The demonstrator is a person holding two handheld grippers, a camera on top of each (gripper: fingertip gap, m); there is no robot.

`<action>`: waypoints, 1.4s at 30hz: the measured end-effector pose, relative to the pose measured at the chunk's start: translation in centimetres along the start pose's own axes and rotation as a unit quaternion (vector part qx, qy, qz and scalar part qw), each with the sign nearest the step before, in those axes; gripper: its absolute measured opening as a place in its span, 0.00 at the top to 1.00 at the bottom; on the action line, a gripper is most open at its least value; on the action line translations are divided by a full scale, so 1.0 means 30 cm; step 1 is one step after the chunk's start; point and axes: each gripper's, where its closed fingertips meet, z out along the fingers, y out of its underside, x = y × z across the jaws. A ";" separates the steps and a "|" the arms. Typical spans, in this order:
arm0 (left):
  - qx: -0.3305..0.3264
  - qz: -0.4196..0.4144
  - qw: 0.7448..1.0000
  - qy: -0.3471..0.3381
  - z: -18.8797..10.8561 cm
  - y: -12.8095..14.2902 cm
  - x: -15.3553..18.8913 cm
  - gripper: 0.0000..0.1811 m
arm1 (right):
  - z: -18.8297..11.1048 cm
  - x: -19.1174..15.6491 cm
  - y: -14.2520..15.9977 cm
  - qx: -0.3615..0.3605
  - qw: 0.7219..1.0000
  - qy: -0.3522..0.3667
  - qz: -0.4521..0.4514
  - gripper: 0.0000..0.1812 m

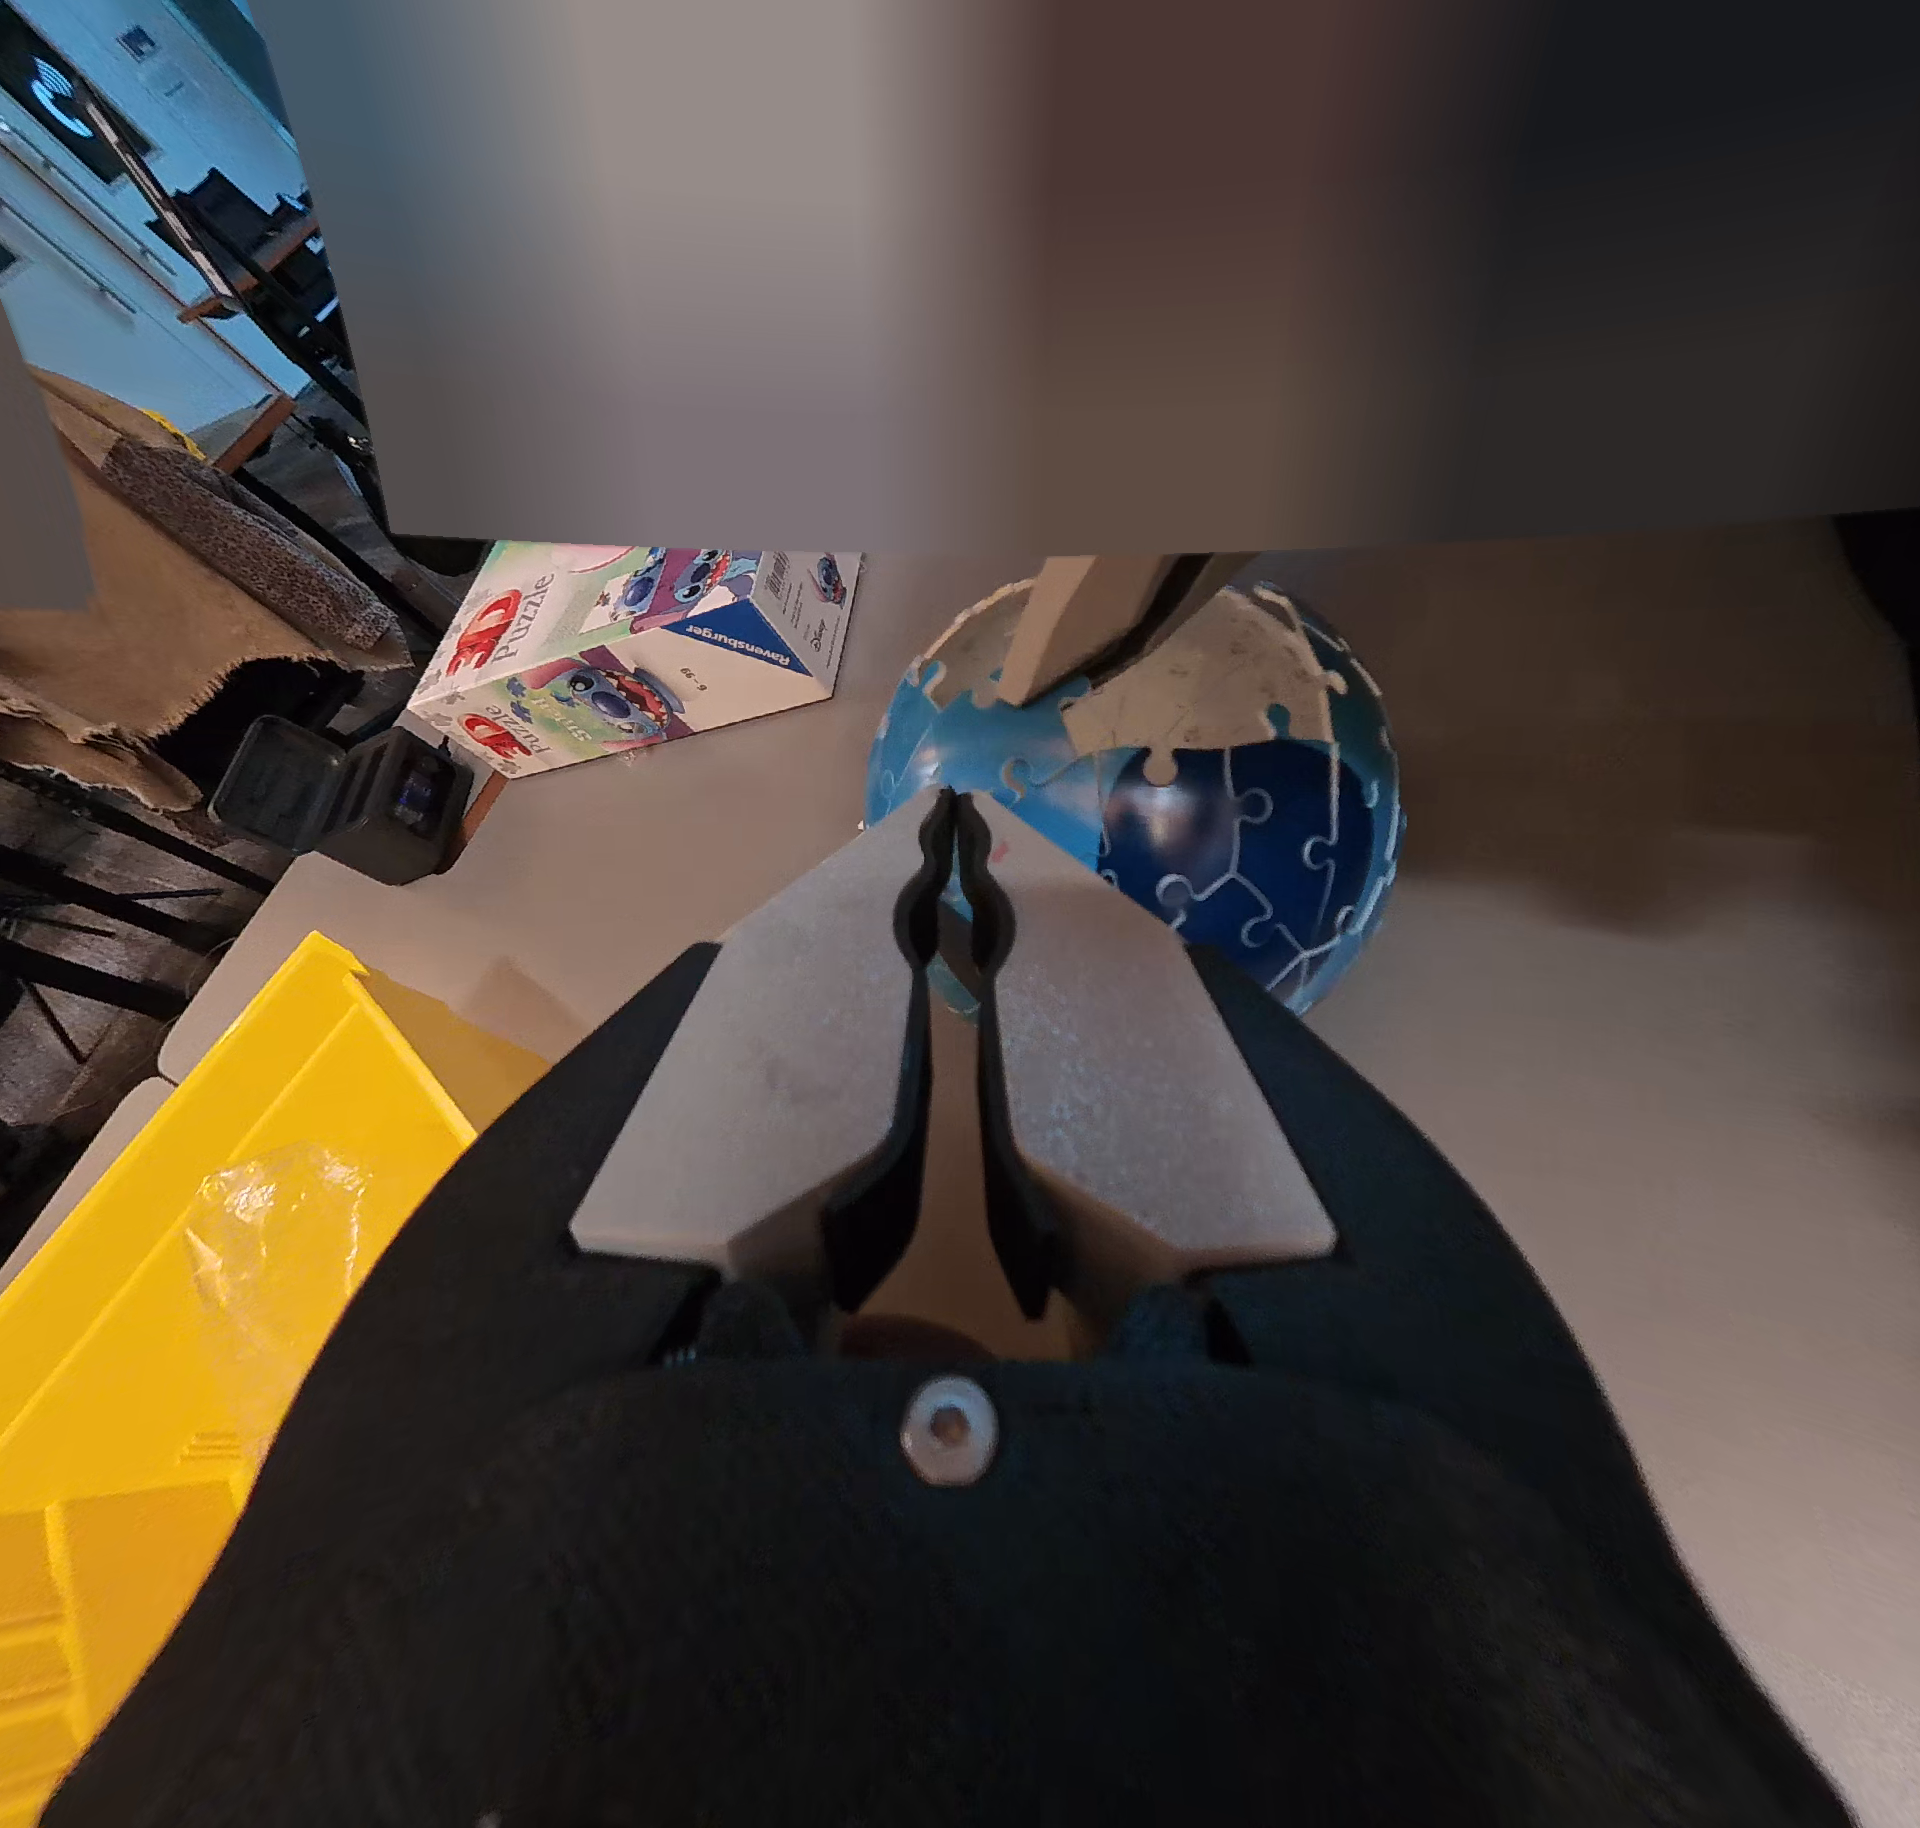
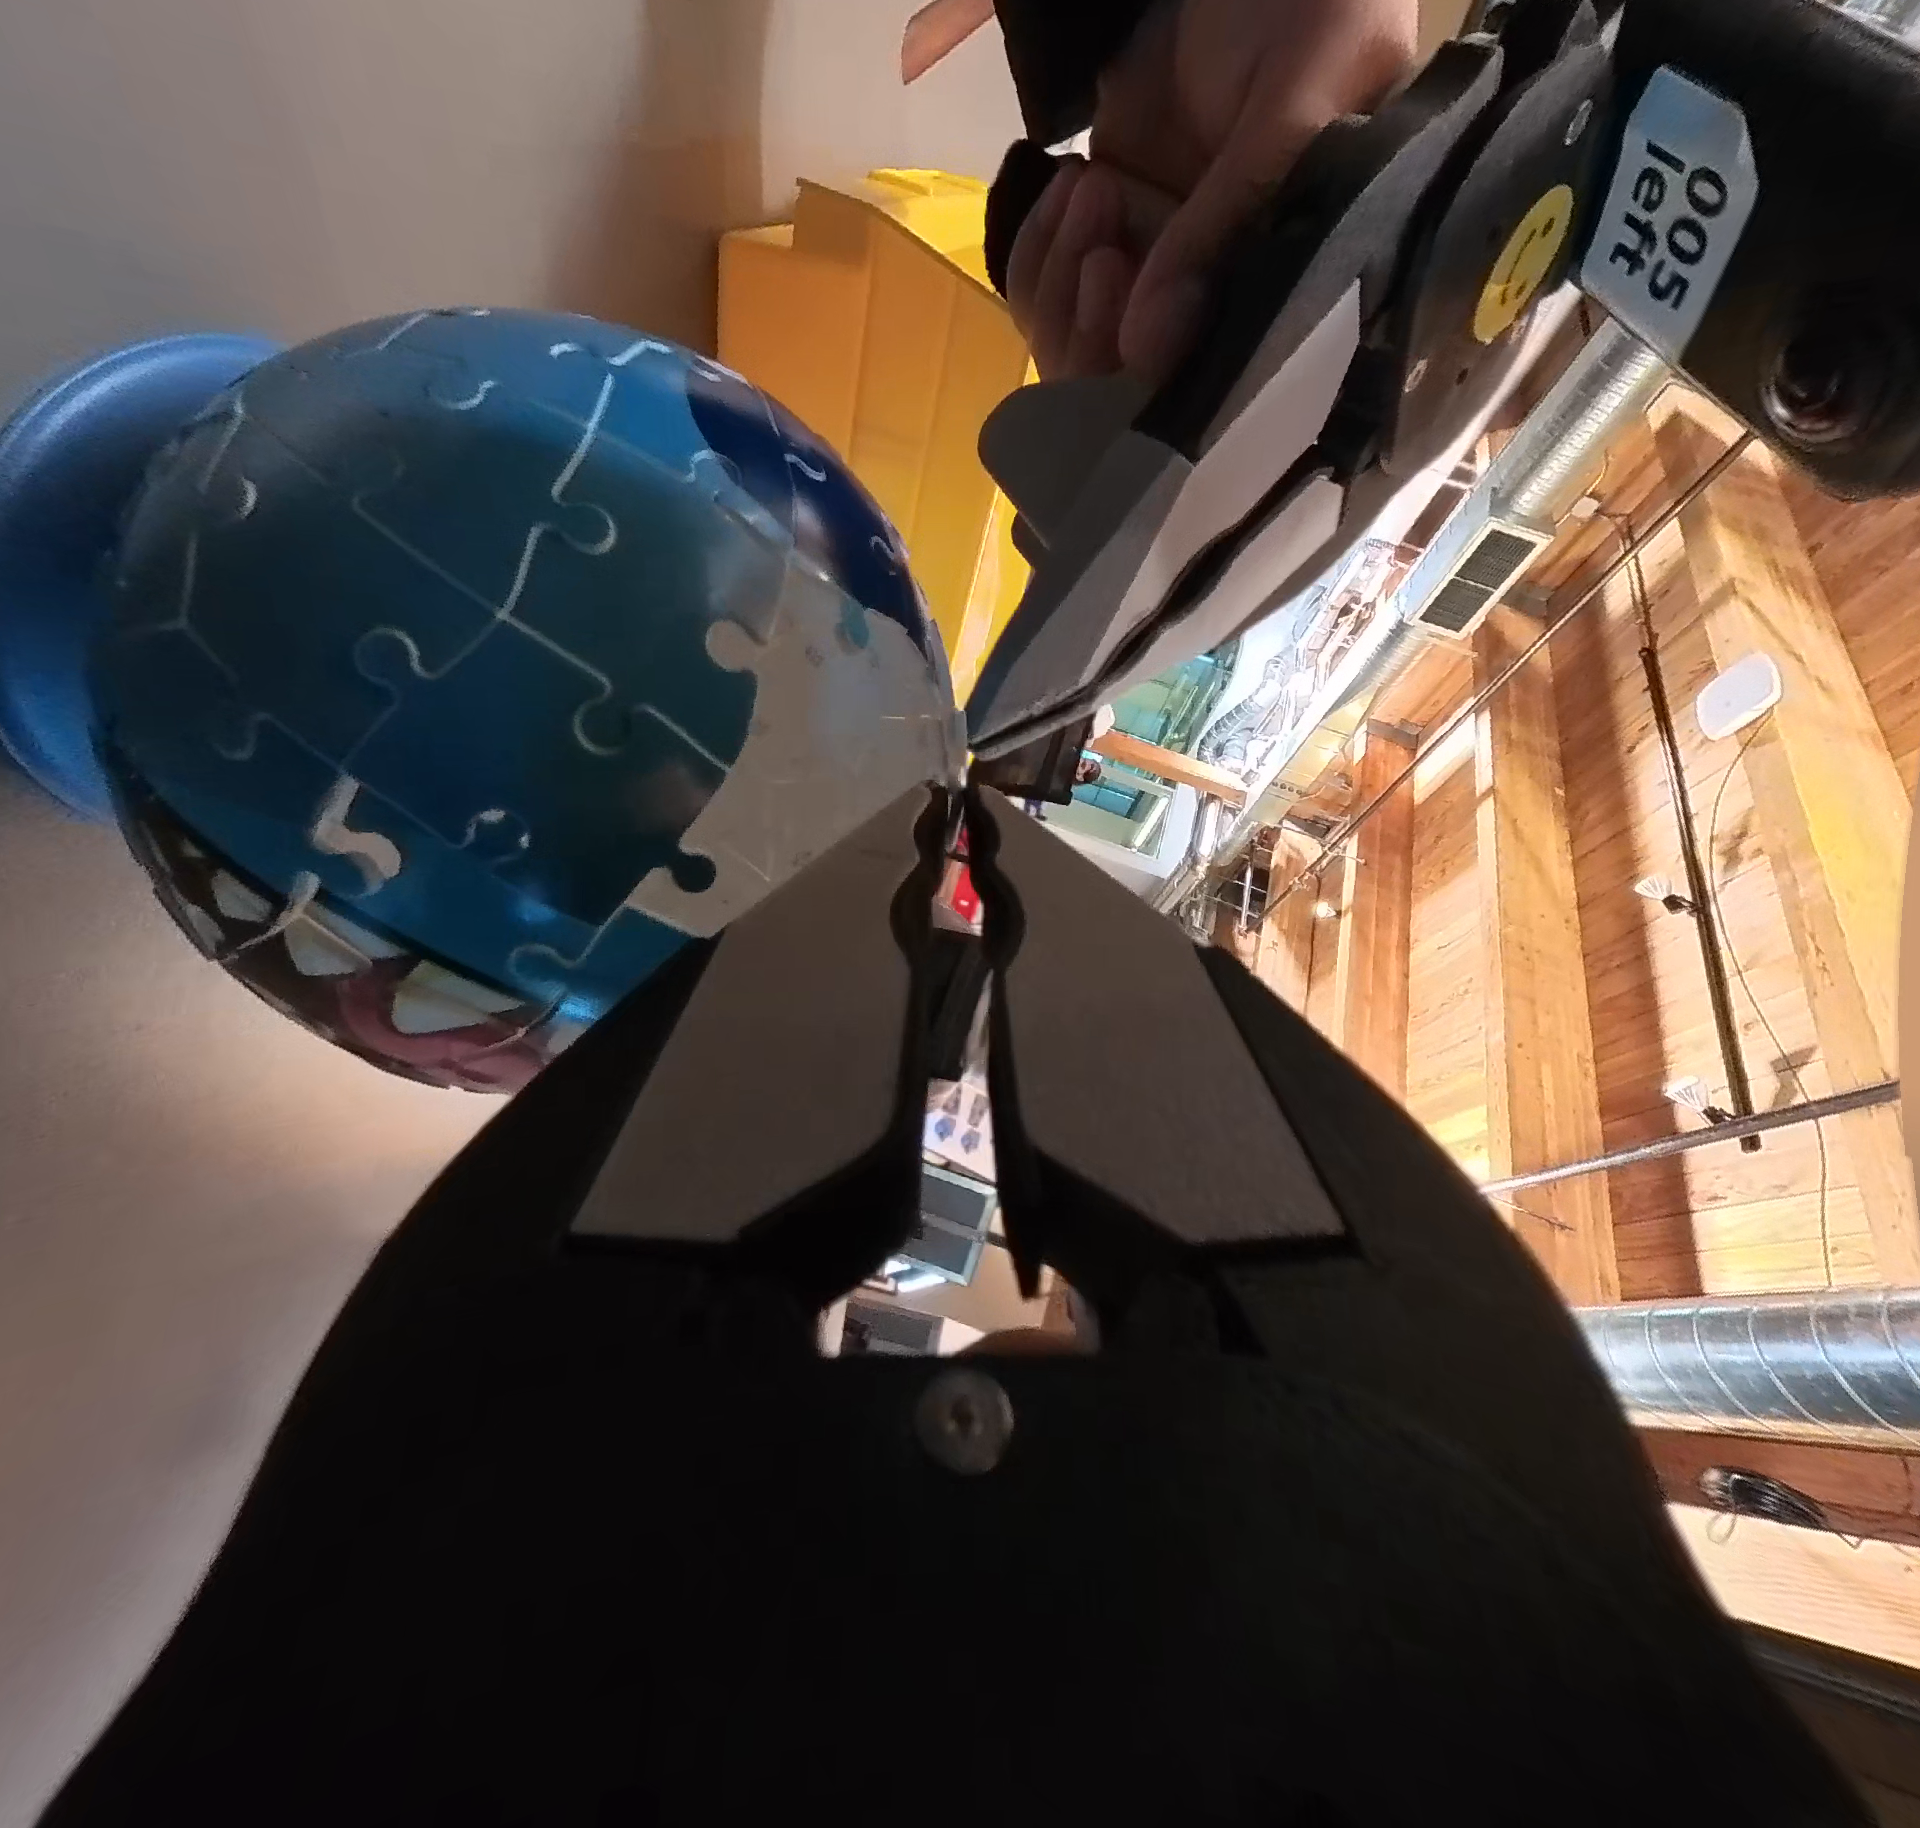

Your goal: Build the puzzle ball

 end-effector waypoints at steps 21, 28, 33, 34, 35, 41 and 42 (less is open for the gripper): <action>0.010 0.006 1.000 0.010 0.001 -0.014 0.017 1.00 | -0.007 -0.004 -0.003 -0.003 1.000 0.002 -0.004 1.00; 0.011 0.004 1.000 0.013 0.002 -0.014 0.019 1.00 | -0.007 -0.006 -0.002 0.004 1.000 0.002 0.002 0.99; 0.011 0.005 1.000 0.013 0.002 -0.014 0.019 1.00 | -0.008 -0.008 -0.003 0.013 1.000 0.000 0.008 0.99; 0.010 0.004 1.000 0.013 0.002 -0.014 0.019 1.00 | -0.008 -0.008 -0.003 0.015 1.000 0.000 0.008 0.99; 0.011 0.004 1.000 0.013 0.002 -0.014 0.019 1.00 | -0.008 -0.008 -0.002 0.018 1.000 0.000 0.008 0.99; 0.011 0.004 1.000 0.013 0.002 -0.015 0.020 1.00 | -0.009 -0.010 -0.002 0.025 1.000 -0.002 0.011 0.98; 0.011 0.005 1.000 0.013 0.002 -0.015 0.020 1.00 | -0.009 -0.010 -0.002 0.026 1.000 -0.002 0.011 0.98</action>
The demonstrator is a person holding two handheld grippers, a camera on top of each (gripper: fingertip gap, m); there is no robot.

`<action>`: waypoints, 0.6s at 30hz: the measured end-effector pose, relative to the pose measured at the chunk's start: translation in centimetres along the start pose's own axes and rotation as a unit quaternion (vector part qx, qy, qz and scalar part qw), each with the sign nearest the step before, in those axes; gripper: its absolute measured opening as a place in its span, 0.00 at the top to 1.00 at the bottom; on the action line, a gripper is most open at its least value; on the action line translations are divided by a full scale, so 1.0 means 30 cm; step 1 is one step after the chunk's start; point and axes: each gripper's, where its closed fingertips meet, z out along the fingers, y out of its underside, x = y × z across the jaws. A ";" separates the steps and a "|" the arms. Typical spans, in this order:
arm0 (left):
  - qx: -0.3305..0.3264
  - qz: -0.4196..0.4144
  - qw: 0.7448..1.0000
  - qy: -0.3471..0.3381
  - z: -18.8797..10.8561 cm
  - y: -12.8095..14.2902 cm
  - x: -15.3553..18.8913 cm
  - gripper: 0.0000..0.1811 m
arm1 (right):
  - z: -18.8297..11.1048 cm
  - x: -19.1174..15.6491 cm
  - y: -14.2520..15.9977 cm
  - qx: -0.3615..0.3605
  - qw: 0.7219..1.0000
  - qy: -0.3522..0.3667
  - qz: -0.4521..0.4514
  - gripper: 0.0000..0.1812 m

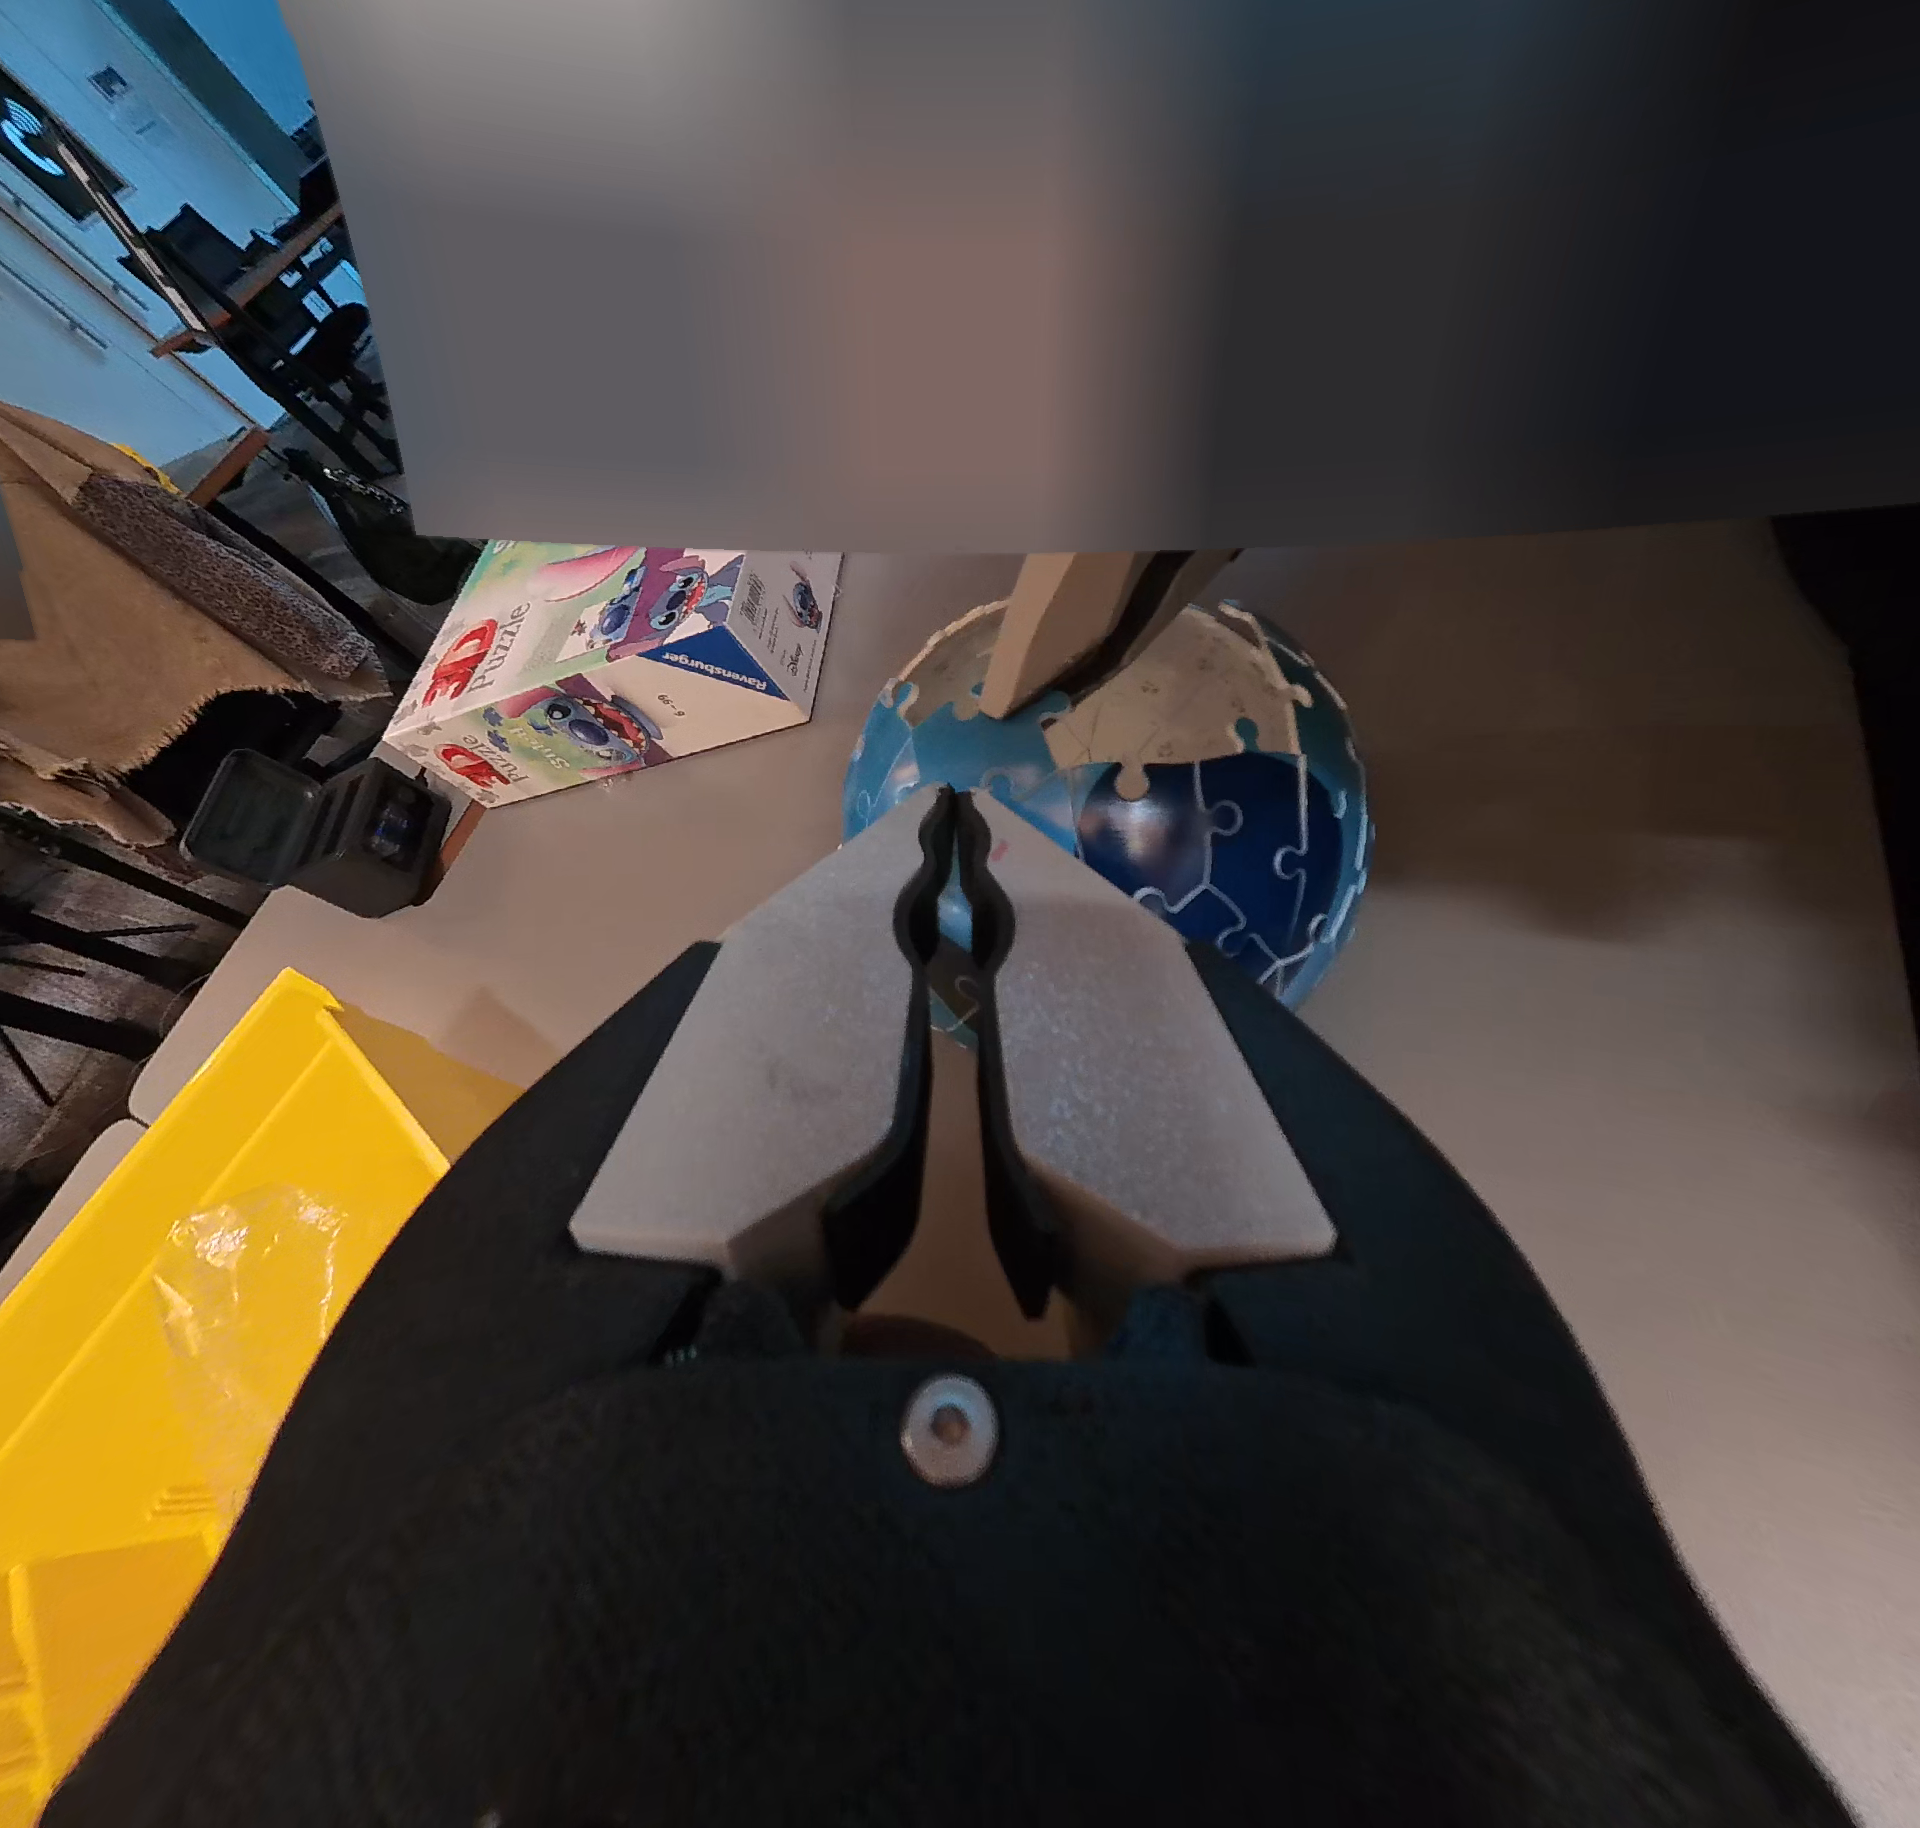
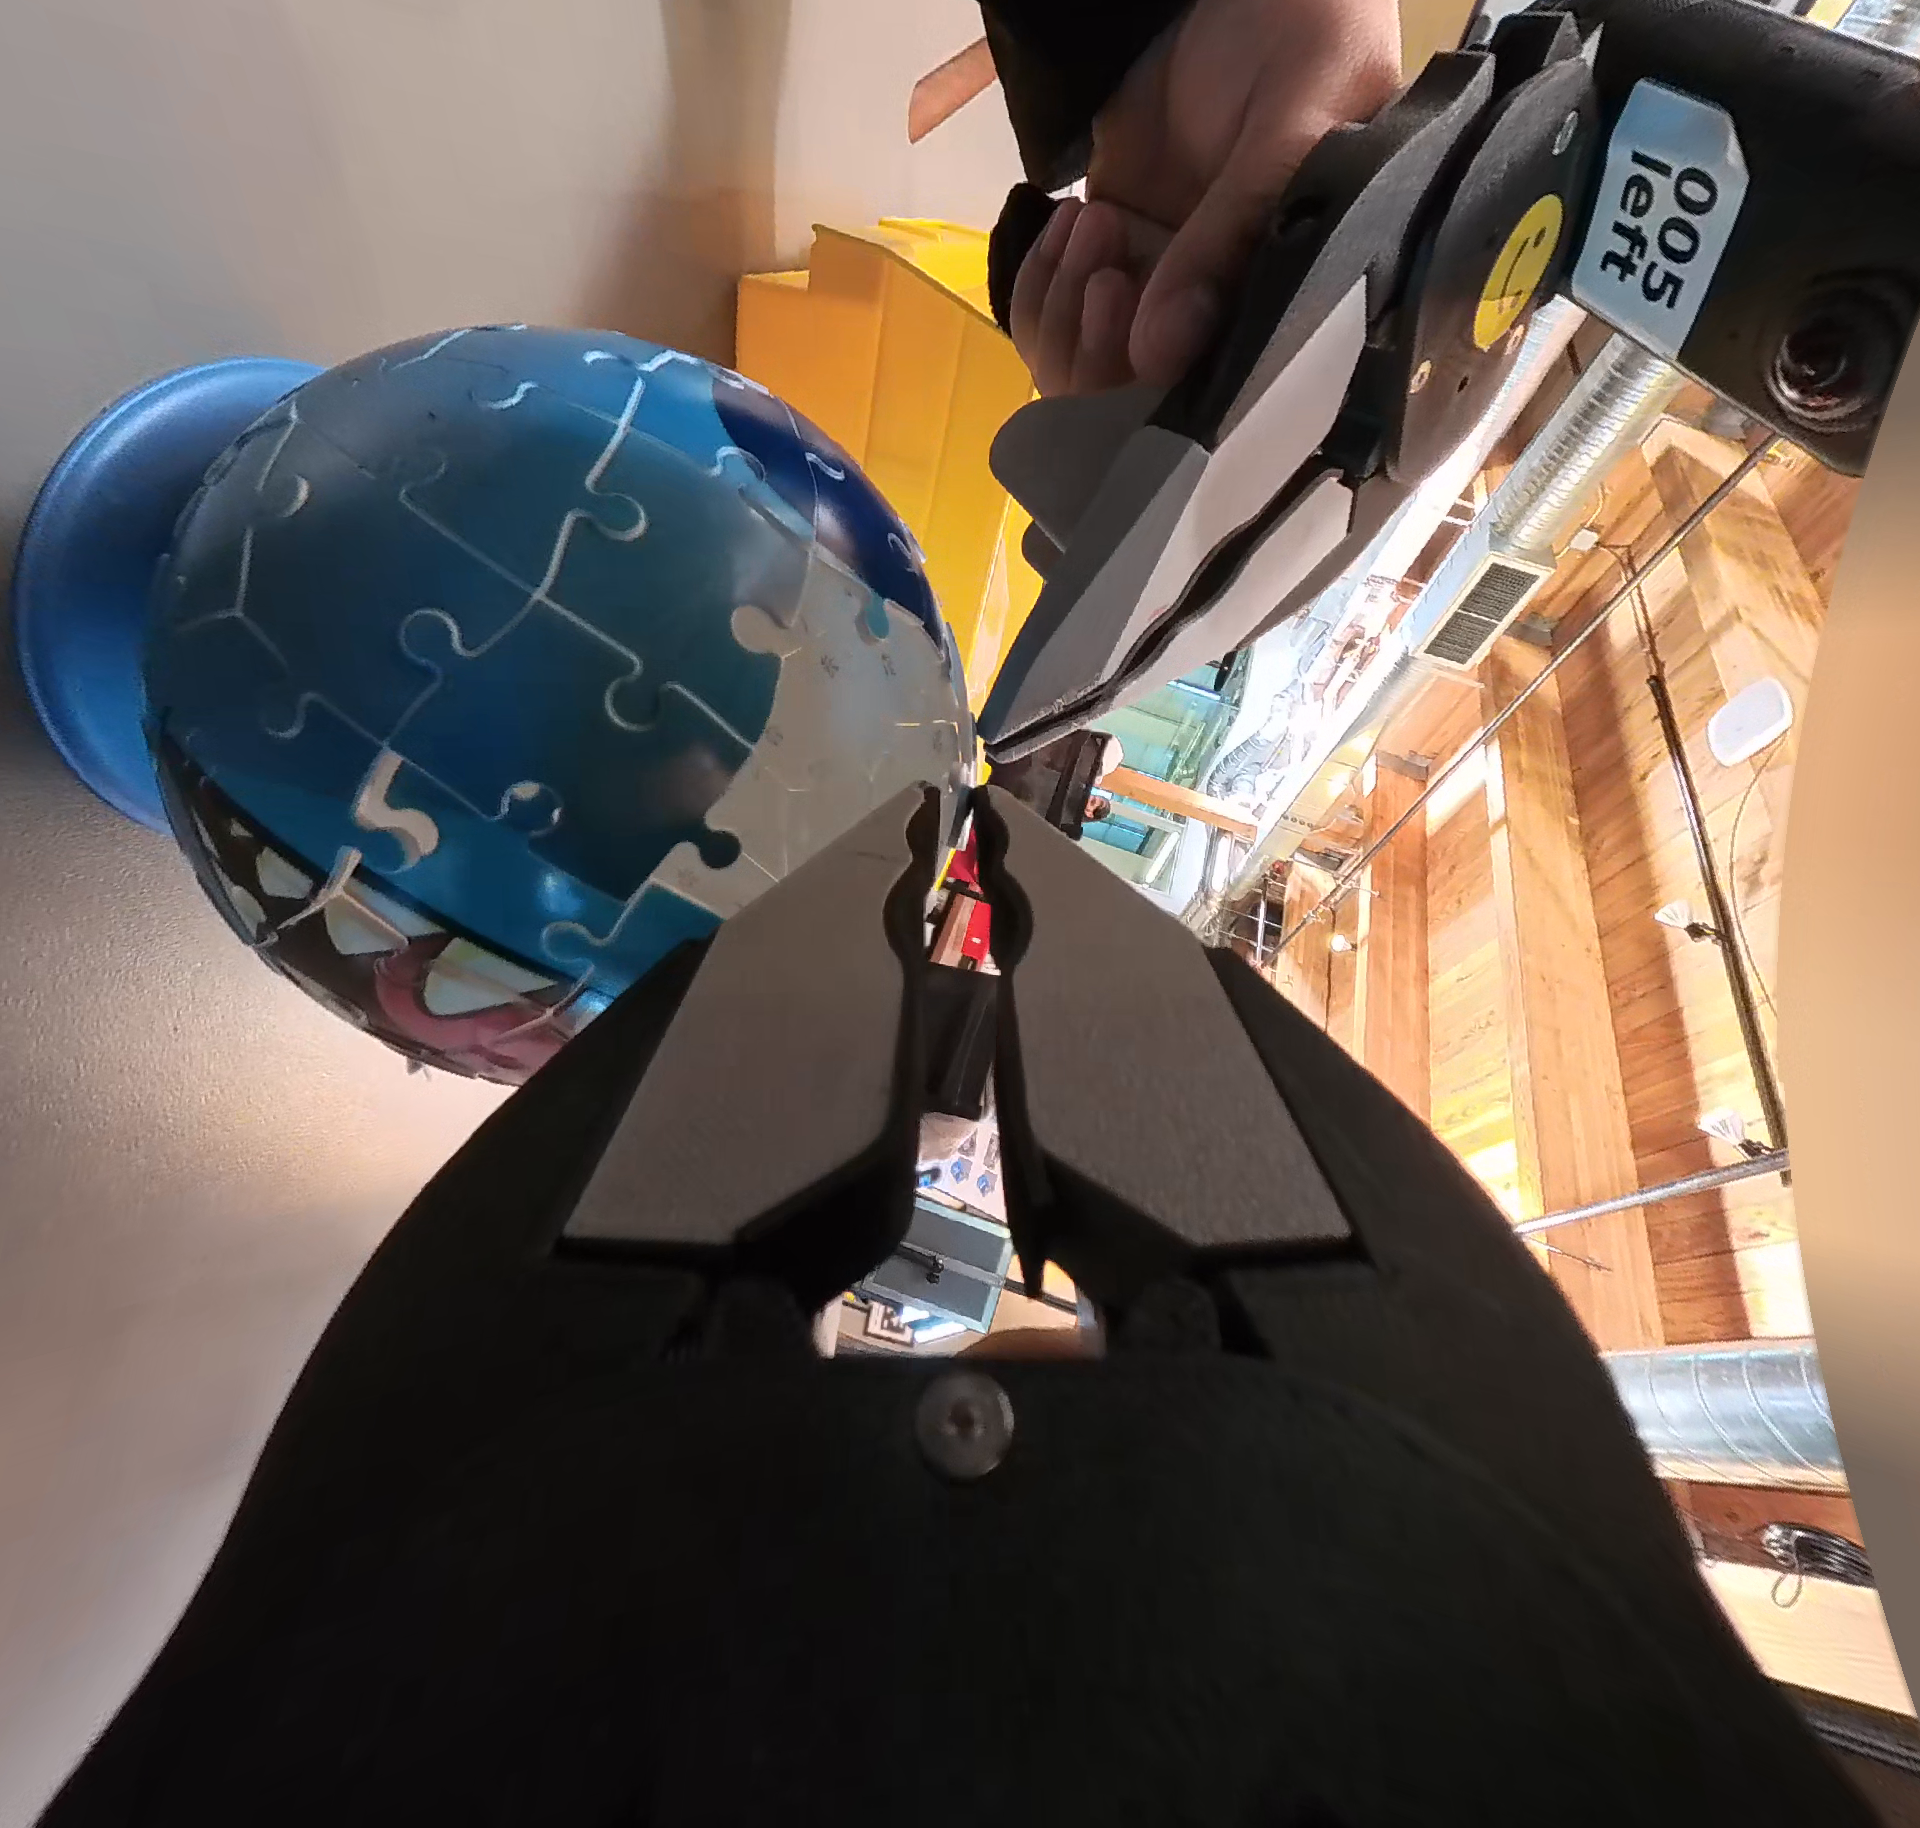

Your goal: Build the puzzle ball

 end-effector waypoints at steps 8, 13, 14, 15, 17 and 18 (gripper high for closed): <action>0.000 -0.001 1.000 0.000 0.000 -0.001 0.000 1.00 | -0.018 -0.009 -0.018 0.025 1.000 -0.007 0.004 0.97; 0.000 0.000 1.000 0.000 0.001 -0.002 0.000 1.00 | -0.034 -0.012 -0.027 0.040 0.999 -0.009 0.013 0.97; 0.000 0.000 1.000 0.000 0.001 -0.002 0.001 1.00 | -0.038 -0.010 -0.026 0.041 0.999 -0.008 0.016 0.98; 0.000 0.000 1.000 0.000 0.001 -0.002 0.000 1.00 | -0.043 -0.011 -0.027 0.045 0.999 -0.009 0.021 1.00; 0.000 0.000 1.000 0.000 0.001 -0.002 0.001 1.00 | -0.056 -0.010 -0.027 0.055 0.998 -0.010 0.037 1.00; 0.000 0.000 1.000 0.000 0.001 -0.002 0.001 1.00 | -0.062 -0.007 -0.023 0.058 0.997 -0.007 0.045 1.00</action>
